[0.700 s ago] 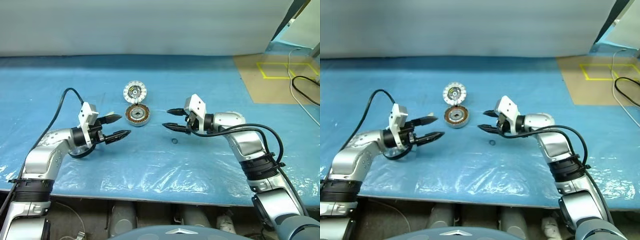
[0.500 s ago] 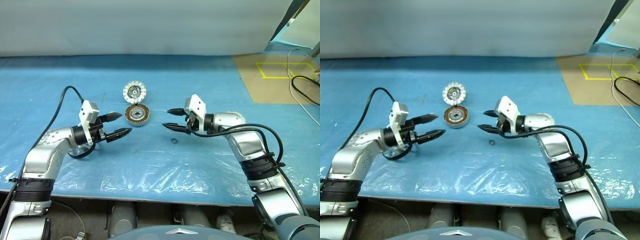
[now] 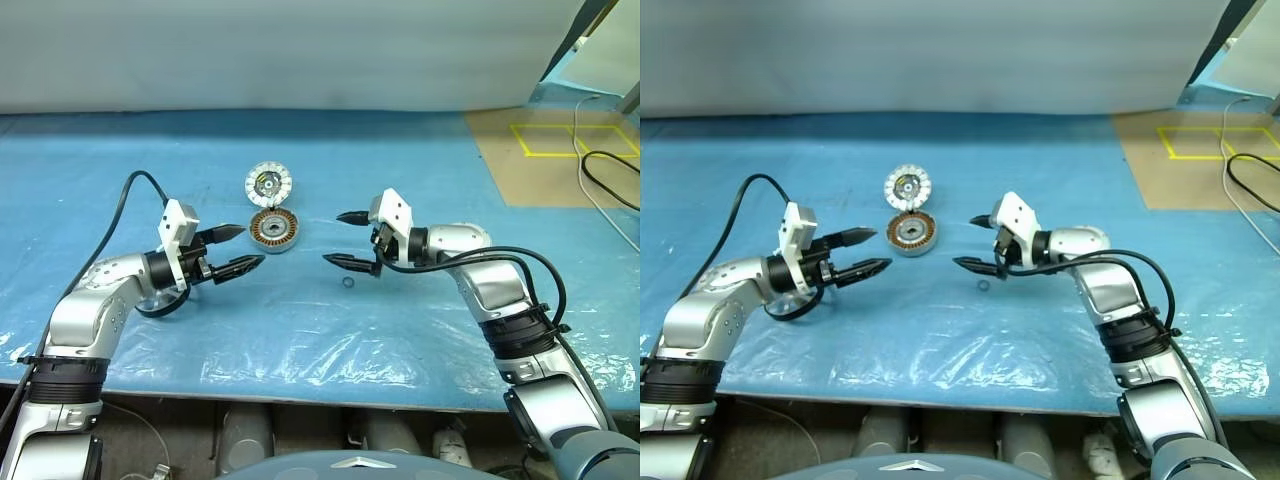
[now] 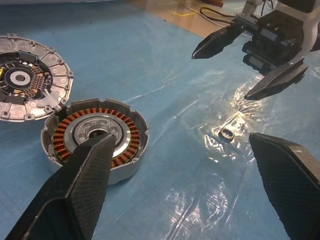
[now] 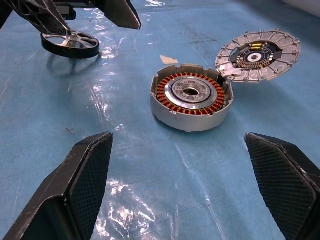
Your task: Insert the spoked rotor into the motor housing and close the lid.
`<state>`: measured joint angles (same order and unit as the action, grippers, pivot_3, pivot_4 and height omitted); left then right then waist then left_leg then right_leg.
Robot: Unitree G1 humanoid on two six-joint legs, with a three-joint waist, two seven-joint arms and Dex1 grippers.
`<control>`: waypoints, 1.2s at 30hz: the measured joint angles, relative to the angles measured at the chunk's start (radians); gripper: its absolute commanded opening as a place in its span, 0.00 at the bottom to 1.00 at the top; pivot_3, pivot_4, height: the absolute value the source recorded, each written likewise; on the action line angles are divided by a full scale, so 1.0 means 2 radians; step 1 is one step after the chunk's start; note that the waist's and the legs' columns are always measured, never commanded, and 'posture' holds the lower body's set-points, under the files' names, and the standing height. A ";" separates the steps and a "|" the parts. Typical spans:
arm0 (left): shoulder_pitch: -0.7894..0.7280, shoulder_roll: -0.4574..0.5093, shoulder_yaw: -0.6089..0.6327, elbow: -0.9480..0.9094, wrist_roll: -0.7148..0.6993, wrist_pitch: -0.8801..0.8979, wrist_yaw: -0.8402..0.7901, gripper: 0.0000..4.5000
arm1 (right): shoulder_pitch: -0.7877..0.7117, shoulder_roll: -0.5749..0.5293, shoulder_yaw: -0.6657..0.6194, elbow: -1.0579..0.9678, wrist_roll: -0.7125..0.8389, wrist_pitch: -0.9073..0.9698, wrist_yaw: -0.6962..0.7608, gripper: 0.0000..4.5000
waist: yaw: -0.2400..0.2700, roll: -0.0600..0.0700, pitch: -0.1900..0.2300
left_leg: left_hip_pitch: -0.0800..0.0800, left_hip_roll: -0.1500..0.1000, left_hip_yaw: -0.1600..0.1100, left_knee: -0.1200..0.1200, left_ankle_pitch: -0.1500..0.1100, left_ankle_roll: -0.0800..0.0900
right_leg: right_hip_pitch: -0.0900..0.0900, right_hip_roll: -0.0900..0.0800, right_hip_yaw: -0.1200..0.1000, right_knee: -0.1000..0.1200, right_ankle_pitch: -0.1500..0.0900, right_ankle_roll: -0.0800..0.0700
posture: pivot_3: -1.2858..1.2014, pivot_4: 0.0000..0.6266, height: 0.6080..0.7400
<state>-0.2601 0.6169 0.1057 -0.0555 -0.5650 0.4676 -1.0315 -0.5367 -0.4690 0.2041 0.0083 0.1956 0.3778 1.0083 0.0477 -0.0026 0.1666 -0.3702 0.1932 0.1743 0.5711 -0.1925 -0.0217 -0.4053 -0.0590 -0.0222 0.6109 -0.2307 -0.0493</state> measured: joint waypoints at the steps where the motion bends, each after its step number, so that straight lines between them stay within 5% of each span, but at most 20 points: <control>1: 0.000 0.000 0.000 0.000 0.000 0.000 -0.001 1.00 | -0.002 0.000 0.000 0.000 0.000 -0.001 0.001 0.99 | 0.000 0.000 0.000 | 0.000 0.000 0.000 0.000 0.000 0.000 | 0.000 0.000 0.000 0.000 0.000 0.000 | 0.52 0.24 1.00; 16: 0.014 0.003 0.005 0.025 0.005 -0.035 -0.021 1.00 | -0.039 0.000 0.014 0.033 -0.014 -0.021 0.020 0.99 | -0.001 0.000 0.000 | 0.000 0.000 0.000 0.000 0.000 0.000 | 0.000 0.000 0.000 0.000 0.000 0.000 | 0.52 0.24 1.00; 27: 0.026 -0.003 0.019 0.080 0.019 -0.090 -0.024 1.00 | -0.263 0.095 0.083 0.200 -0.067 -0.049 0.048 0.99 | -0.003 0.000 0.000 | 0.000 0.002 0.000 0.000 0.000 0.000 | -0.002 0.000 0.000 0.003 -0.001 -0.002 | 0.52 0.24 1.00; 36: 0.047 -0.018 0.025 0.074 0.019 -0.102 -0.016 1.00 | -0.366 0.157 0.151 0.384 -0.138 -0.088 0.107 0.99 | -0.003 -0.001 0.000 | -0.005 0.003 0.000 0.002 0.000 0.000 | -0.007 0.000 -0.001 0.006 -0.002 -0.003 | 0.52 0.24 1.00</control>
<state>-0.1669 0.5816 0.1554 0.0925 -0.5266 0.2643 -1.0635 -1.2687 -0.1551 0.5055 0.7765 -0.0802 0.2012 1.2232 0.0426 -0.0047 0.1676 -0.3812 0.1987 0.1751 0.5755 -0.1924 -0.0226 -0.4197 -0.0584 -0.0249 0.6233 -0.2339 -0.0553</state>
